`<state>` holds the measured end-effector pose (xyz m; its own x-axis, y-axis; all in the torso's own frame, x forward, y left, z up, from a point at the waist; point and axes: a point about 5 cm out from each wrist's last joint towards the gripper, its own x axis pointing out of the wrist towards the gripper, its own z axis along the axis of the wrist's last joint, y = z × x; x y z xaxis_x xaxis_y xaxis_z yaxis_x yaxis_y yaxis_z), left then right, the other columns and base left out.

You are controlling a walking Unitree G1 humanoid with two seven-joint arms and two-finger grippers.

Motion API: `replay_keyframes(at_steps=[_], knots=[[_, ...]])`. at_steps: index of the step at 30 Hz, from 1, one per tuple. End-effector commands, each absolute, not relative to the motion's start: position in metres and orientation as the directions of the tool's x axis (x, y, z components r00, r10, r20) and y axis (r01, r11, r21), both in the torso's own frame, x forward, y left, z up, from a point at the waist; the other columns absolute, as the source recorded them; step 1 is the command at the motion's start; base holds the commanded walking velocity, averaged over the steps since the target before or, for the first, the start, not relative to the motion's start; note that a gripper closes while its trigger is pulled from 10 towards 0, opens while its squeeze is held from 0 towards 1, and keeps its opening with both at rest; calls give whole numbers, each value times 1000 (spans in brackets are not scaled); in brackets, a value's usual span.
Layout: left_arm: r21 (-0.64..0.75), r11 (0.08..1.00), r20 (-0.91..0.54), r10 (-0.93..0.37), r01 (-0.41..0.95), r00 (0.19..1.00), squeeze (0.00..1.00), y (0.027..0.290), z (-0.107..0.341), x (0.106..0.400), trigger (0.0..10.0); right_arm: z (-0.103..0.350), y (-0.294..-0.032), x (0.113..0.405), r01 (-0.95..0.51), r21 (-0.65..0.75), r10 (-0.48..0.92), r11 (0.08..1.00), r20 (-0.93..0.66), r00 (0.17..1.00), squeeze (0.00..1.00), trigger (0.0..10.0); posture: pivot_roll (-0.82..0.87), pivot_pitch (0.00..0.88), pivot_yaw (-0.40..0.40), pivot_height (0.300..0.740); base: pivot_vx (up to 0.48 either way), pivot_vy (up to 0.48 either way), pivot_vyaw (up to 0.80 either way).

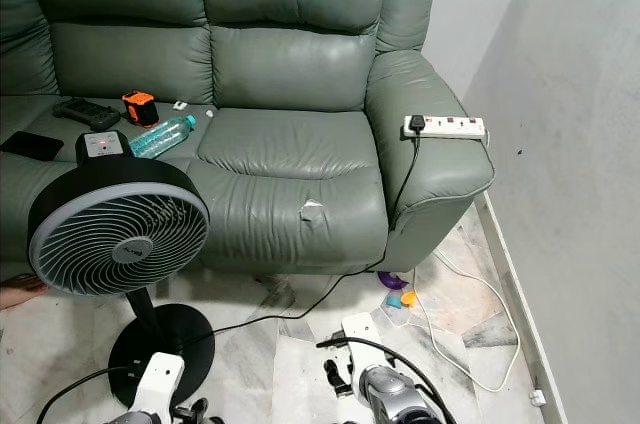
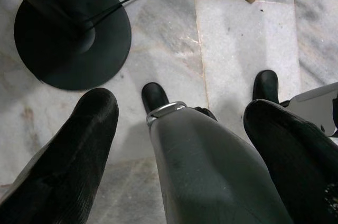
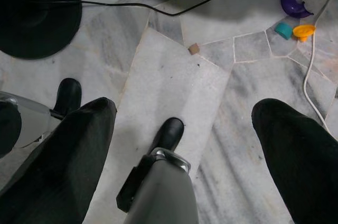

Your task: Hang keys on a hook

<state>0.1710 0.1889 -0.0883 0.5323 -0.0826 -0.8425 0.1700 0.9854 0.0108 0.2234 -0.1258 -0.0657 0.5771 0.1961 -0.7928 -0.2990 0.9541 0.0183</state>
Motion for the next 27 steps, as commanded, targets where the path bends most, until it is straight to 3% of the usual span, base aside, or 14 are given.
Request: replay_keyframes(at_steps=[1, 4, 10, 15, 23, 27], knots=[[42, 992, -823, 101, -116, 559, 0, 213, -82, 179, 10000, -62, -113, 229, -272, 66, 214, 960, -801, 559, 0, 10000, 70, 81, -96, 740, 0, 0, 0], [13, 997, -863, 49, -75, 502, 0, 210, -88, 170, 10000, -63, -116, 227, -289, 44, 211, 956, -789, 577, 0, 10000, 38, 76, -103, 740, 0, 0, 0], [13, 999, -850, 36, -47, 525, 0, 201, -82, 187, 10000, -62, -121, 229, -257, 43, 195, 965, -775, 601, 0, 10000, 34, 78, -110, 740, 0, 0, 0], [-3, 999, -855, 25, -54, 518, 0, 196, -84, 183, 10000, -61, -124, 231, -275, 29, 196, 961, -773, 604, 0, 10000, 29, 76, -130, 740, 0, 0, 0], [-40, 993, -883, 15, -108, 470, 0, 182, -100, 148, 10000, -57, -140, 237, -365, -85, 172, 927, -768, 616, 0, 10000, 12, 80, -227, 740, 0, 0, 0], [-64, 988, -887, 10, -144, 462, 0, 177, -101, 148, 10000, -59, -141, 233, -407, -33, 223, 913, -795, 565, 0, 10000, 17, 86, -252, 740, 0, 0, 0]])
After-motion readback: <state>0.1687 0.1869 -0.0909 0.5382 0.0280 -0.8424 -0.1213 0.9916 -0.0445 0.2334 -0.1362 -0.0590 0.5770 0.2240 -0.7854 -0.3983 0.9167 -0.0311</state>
